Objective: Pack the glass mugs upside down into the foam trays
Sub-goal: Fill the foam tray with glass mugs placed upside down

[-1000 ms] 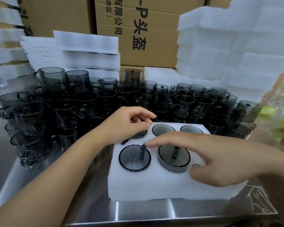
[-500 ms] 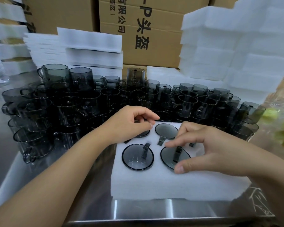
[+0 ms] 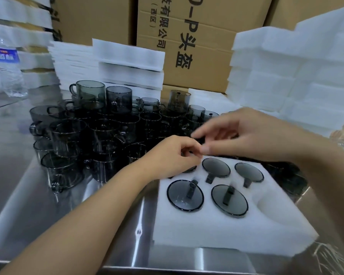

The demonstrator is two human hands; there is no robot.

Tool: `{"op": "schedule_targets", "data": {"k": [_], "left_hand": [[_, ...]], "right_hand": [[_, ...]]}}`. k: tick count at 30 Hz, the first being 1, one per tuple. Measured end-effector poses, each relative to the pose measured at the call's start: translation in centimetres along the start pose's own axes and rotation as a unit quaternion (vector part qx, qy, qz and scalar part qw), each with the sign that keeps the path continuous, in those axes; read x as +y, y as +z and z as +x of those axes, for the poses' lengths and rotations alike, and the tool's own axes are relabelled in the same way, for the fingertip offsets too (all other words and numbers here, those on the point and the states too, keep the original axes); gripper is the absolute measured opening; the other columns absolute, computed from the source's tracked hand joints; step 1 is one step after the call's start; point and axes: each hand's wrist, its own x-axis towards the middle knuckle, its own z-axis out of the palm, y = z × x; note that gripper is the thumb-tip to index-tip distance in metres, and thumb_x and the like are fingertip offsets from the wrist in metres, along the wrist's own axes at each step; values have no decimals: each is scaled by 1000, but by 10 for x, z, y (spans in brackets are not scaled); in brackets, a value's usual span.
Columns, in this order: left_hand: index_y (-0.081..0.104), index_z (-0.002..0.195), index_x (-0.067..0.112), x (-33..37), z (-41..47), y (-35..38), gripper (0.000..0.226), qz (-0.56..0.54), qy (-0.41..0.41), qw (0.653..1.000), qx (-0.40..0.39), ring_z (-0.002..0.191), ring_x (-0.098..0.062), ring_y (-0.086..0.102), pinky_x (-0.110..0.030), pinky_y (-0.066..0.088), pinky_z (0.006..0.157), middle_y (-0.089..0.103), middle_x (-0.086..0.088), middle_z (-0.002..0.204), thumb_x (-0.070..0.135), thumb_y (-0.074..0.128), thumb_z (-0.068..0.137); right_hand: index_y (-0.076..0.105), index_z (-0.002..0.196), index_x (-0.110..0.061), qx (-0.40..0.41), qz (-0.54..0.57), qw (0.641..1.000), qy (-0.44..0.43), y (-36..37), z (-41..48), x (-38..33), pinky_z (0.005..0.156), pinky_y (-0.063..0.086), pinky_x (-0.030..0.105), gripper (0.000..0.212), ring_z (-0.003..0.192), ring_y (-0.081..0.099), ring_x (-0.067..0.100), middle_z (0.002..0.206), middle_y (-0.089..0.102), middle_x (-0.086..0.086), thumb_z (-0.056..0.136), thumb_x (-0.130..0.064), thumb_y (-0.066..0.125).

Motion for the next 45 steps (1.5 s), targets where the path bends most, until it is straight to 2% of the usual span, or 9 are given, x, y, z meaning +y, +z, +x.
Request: {"op": "schedule_targets", "data": {"k": [4,12,16,22,29,33,36,40,45], "left_hand": [[69,87,39,0,-1,1,27,-4,-10,1000,5,60,1,53,-13,46,57,71,-3,92,13,61,83],[67,81,41,-1,-2,-1,28,-6,-13,1000,7,60,-2,53,-19,49,58,70,0,85,13,61,84],[65,68,43,7,-3,-2,36,4,-13,1000,5,49,5,47,-5,35,51,57,24,56,15,61,89],[57,48,46,7,-4,-1,52,8,-21,1000,5,40,2,42,-8,31,43,49,22,42,16,62,91],[71,84,26,4,-1,0,21,-7,-14,1000,21,63,4,55,-8,43,63,67,14,74,7,62,87],[73,90,27,2,0,1,17,-14,-16,999,31,64,2,57,-7,45,63,69,11,76,12,65,87],[71,93,33,0,2,1,22,-22,-27,998,48,80,-6,66,-16,50,75,73,8,83,14,64,87],[66,109,20,0,5,1,27,-58,-28,996,56,91,-8,68,-33,50,94,75,1,83,4,61,88],[52,124,31,0,2,1,59,-66,12,997,25,75,-18,59,-24,49,73,69,2,82,0,73,78]], "right_hand": [[62,117,-35,109,-103,987,-53,-1,70,-18,80,47,20,32,80,57,-1,94,64,-18,85,-37,65],[24,149,-27,61,-152,983,-76,29,152,-31,94,28,18,59,122,44,17,148,30,4,97,-31,52],[38,141,-25,59,-130,987,-81,44,159,-26,86,32,21,45,101,44,14,135,36,4,98,-28,50],[56,109,-11,117,-87,984,-101,53,160,-19,87,42,30,20,98,56,23,116,46,8,93,-22,58],[56,99,-9,250,-42,959,-127,35,121,-9,91,45,32,13,100,51,17,108,46,1,92,-19,59],[51,90,-11,329,-14,935,-131,23,74,10,91,48,36,10,124,45,17,134,48,8,91,-17,59],[48,86,-11,344,2,931,-126,25,35,26,85,48,25,13,136,25,-6,150,34,7,89,-17,58],[46,79,-15,358,2,928,-102,49,4,44,90,34,10,16,136,32,5,136,42,-2,85,-15,61],[49,75,-15,366,1,926,-93,68,-3,47,90,32,9,24,112,44,8,111,45,-4,75,-27,69]]}}
